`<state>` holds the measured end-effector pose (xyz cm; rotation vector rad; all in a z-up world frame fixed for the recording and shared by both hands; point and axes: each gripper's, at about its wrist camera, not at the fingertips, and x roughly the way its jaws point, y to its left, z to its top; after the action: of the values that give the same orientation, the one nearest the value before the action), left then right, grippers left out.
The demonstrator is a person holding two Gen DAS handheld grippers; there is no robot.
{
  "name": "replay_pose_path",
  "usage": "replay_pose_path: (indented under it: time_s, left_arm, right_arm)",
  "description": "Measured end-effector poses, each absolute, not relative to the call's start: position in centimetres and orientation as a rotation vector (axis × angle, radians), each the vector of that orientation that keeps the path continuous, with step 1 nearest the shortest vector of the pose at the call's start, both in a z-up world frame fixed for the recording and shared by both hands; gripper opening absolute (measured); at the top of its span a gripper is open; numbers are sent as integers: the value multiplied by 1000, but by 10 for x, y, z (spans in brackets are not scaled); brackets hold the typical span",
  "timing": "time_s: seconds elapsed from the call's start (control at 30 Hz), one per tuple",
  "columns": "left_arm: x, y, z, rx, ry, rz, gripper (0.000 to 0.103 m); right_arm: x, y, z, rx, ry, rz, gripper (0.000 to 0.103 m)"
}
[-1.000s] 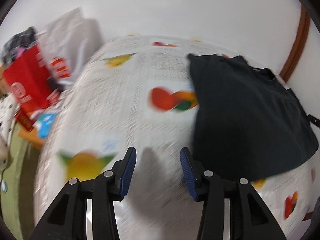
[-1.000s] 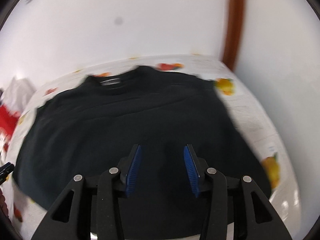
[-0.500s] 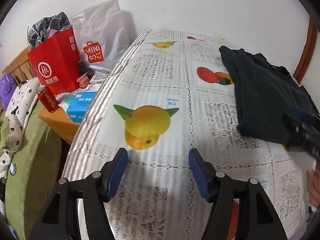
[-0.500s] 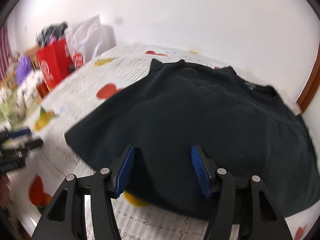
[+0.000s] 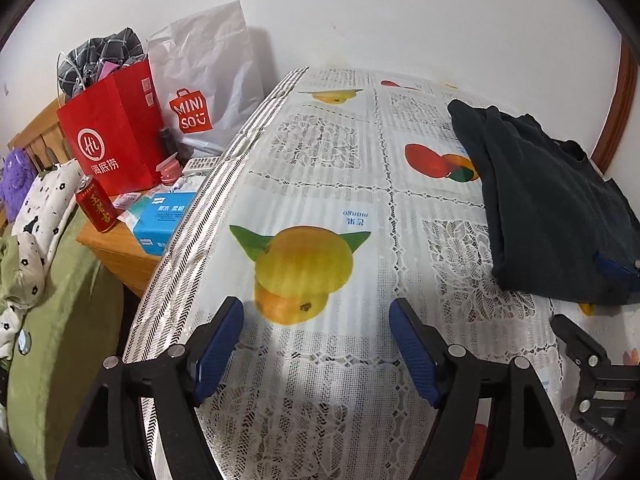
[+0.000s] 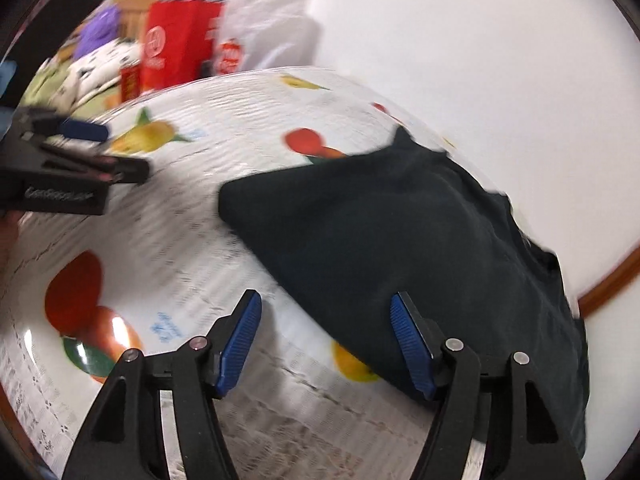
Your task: Fold small clothes
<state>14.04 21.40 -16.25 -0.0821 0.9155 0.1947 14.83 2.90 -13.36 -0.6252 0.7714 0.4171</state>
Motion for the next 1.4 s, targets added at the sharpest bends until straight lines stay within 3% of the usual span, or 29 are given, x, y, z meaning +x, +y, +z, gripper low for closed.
replay_pose_path:
  time_s: [0.3,0.37,0.43,0.53,0.7,1.03,1.23,1.4]
  left_arm:
    - [135,213,-163,-78,903,210,76]
    - [135,212,-163,-79,903,210,77]
    - [135,213,-163,-79,903,210,77]
    - [135,213,-163,-77,903,211,77]
    - [139,206,-160,-87,904,160,77]
    - [157,165,-162,-43,931,108,82]
    - [157,164,-162,-47,935,104,84]
    - [157,164,-163,-44,935,106,84]
  right_arm:
    - [178,56,-142,-638,765,374,60]
    - [185,61,-143,-623,773,379,50]
    - [192,66,-146,-628,780,361,25]
    - [193,65,-144,-630,756,346,14]
    - [207,17,-98,-295,795,429,12]
    - [219,-149,-3,103,593,307,11]
    - [221,-280,-30,307,626,151,11]
    - [213,-343,-93,409,764,28,14]
